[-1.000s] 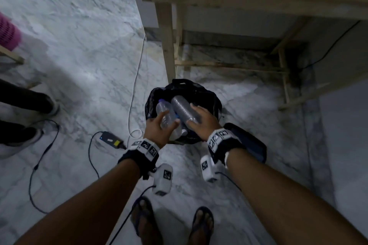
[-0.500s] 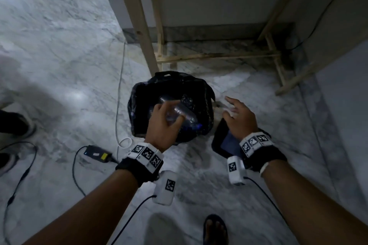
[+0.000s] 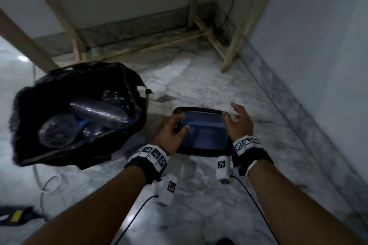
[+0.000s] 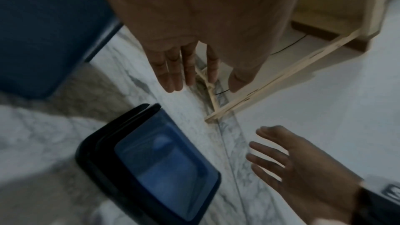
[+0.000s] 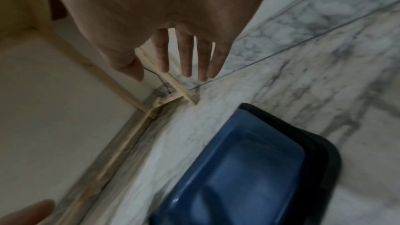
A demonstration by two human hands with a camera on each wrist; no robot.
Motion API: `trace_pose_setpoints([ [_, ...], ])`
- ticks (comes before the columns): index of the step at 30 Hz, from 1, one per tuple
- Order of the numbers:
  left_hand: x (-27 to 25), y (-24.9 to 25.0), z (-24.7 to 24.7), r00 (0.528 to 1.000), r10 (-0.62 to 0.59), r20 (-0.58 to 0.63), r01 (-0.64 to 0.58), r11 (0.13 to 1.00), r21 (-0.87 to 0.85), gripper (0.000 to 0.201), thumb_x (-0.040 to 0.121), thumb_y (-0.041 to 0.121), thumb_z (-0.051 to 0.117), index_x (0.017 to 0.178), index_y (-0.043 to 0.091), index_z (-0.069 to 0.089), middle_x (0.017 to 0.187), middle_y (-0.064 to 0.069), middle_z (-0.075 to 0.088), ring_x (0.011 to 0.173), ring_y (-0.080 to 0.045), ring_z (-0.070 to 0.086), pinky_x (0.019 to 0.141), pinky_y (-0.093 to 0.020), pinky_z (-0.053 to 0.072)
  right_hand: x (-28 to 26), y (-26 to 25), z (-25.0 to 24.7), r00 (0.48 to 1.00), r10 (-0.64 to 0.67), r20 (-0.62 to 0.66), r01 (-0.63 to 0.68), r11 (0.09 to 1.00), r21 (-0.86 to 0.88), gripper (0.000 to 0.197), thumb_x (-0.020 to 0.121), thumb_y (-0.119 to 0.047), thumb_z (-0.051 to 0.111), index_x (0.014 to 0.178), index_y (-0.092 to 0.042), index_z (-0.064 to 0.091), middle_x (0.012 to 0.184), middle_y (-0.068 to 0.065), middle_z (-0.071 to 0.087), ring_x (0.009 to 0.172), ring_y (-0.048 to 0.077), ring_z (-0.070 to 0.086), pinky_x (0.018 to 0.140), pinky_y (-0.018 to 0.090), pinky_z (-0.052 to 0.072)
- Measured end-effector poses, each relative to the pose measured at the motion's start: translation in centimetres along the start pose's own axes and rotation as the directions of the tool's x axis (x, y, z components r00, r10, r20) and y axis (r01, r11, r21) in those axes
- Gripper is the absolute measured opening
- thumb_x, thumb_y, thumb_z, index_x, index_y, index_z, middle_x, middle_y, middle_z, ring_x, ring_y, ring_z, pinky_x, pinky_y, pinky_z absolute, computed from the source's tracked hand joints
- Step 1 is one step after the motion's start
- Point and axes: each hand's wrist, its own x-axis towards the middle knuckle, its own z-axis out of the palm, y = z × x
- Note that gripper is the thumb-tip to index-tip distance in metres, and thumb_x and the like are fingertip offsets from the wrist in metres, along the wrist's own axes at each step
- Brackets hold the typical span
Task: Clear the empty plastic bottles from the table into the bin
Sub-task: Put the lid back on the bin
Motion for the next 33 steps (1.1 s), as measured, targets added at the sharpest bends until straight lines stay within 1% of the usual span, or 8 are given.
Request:
trace_pose_setpoints([
  [5, 6.8, -6.7, 6.0, 0.994, -0.006, -0.105, 0.013, 0.998, 0.066, 0.075, 0.082, 0.068, 0.053, 0.144, 0.025, 0.049, 0.143, -0.01, 0.056, 0.132, -0.029, 0.052, 0.112, -0.046, 0.043, 2.7, 8.7, 2.2, 0.996, 0.065, -0.056, -0.063, 0.997, 0.047, 0.064, 0.086, -0.044, 0.067, 0.142, -0.021, 0.046, 0.15, 0.006, 0.043, 0.137, 0.025, 0.041, 0.107, 0.027, 0.032],
  [7, 8.5, -7.3, 7.1, 0.989, -0.036, -0.146, 0.041, 0.999, 0.03, 0.074, 0.09, 0.057, 0.058, 0.152, 0.022, 0.04, 0.157, -0.009, 0.043, 0.145, -0.028, 0.038, 0.121, -0.033, 0.027, 3.7, 10.7, 3.7, 0.997, 0.07, -0.022, -0.068, 0.995, 0.072, 0.068, 0.087, -0.045, 0.064, 0.146, -0.022, 0.04, 0.155, 0.004, 0.038, 0.141, 0.024, 0.037, 0.106, 0.025, 0.029],
  [11, 10.9, -9.8, 8.8, 0.985, -0.058, -0.162, 0.035, 0.989, -0.145, 0.068, 0.095, 0.029, 0.064, 0.155, 0.015, 0.034, 0.16, -0.006, 0.039, 0.147, -0.023, 0.037, 0.098, -0.006, 0.028, 4.5, 13.0, 6.2, 0.998, 0.057, -0.013, -0.055, 0.989, 0.136, 0.068, 0.09, -0.045, 0.061, 0.149, -0.025, 0.034, 0.156, 0.0, 0.038, 0.141, 0.023, 0.038, 0.108, 0.028, 0.032],
  [16, 9.9, -10.4, 9.0, 0.983, -0.078, -0.166, 0.048, 0.982, -0.182, 0.059, 0.094, 0.033, 0.065, 0.147, 0.015, 0.045, 0.15, -0.005, 0.051, 0.138, -0.022, 0.048, 0.104, -0.017, 0.036, 3.1, 13.0, 6.3, 0.994, 0.099, -0.049, -0.092, 0.988, 0.125, 0.061, 0.089, -0.045, 0.061, 0.143, -0.024, 0.042, 0.147, 0.002, 0.049, 0.133, 0.026, 0.047, 0.095, 0.022, 0.034],
  [23, 5.3, -4.5, 6.9, 0.986, -0.008, -0.169, -0.028, 0.977, -0.21, 0.058, 0.093, 0.031, 0.066, 0.146, 0.016, 0.045, 0.148, -0.002, 0.053, 0.136, -0.018, 0.049, 0.104, -0.019, 0.035, -1.3, 7.7, 1.0, 0.986, 0.101, -0.13, -0.087, 0.99, 0.11, 0.055, 0.088, -0.044, 0.064, 0.137, -0.027, 0.047, 0.139, 0.004, 0.057, 0.126, 0.028, 0.053, 0.089, 0.021, 0.035],
  [27, 2.7, 1.2, 3.8, 0.977, 0.082, -0.196, -0.132, 0.957, -0.259, 0.054, 0.093, 0.036, 0.065, 0.142, 0.021, 0.047, 0.142, 0.003, 0.056, 0.128, -0.016, 0.054, 0.107, -0.029, 0.043, -3.2, 1.6, -3.4, 0.979, 0.003, -0.205, 0.016, 0.995, 0.094, 0.056, 0.086, -0.046, 0.065, 0.136, -0.028, 0.048, 0.138, 0.001, 0.057, 0.125, 0.026, 0.054, 0.09, 0.022, 0.035],
  [30, 0.4, 6.0, 0.4, 0.956, 0.171, -0.24, -0.234, 0.936, -0.262, 0.05, 0.094, 0.037, 0.063, 0.14, 0.025, 0.049, 0.129, 0.01, 0.058, 0.113, -0.008, 0.056, 0.093, -0.022, 0.044, -5.0, -3.4, -6.4, 0.96, -0.096, -0.265, 0.123, 0.989, 0.085, 0.057, 0.086, -0.048, 0.065, 0.137, -0.027, 0.048, 0.139, 0.003, 0.057, 0.125, 0.026, 0.054, 0.092, 0.024, 0.037],
  [33, -1.7, 10.1, -3.7, 0.924, 0.251, -0.289, -0.324, 0.915, -0.242, 0.049, 0.094, 0.041, 0.063, 0.139, 0.029, 0.049, 0.132, 0.011, 0.058, 0.116, -0.007, 0.056, 0.095, -0.023, 0.045, -7.1, -8.5, -8.4, 0.939, -0.168, -0.3, 0.204, 0.975, 0.094, 0.057, 0.087, -0.049, 0.063, 0.138, -0.029, 0.046, 0.14, 0.0, 0.055, 0.126, 0.025, 0.053, 0.092, 0.024, 0.037],
])
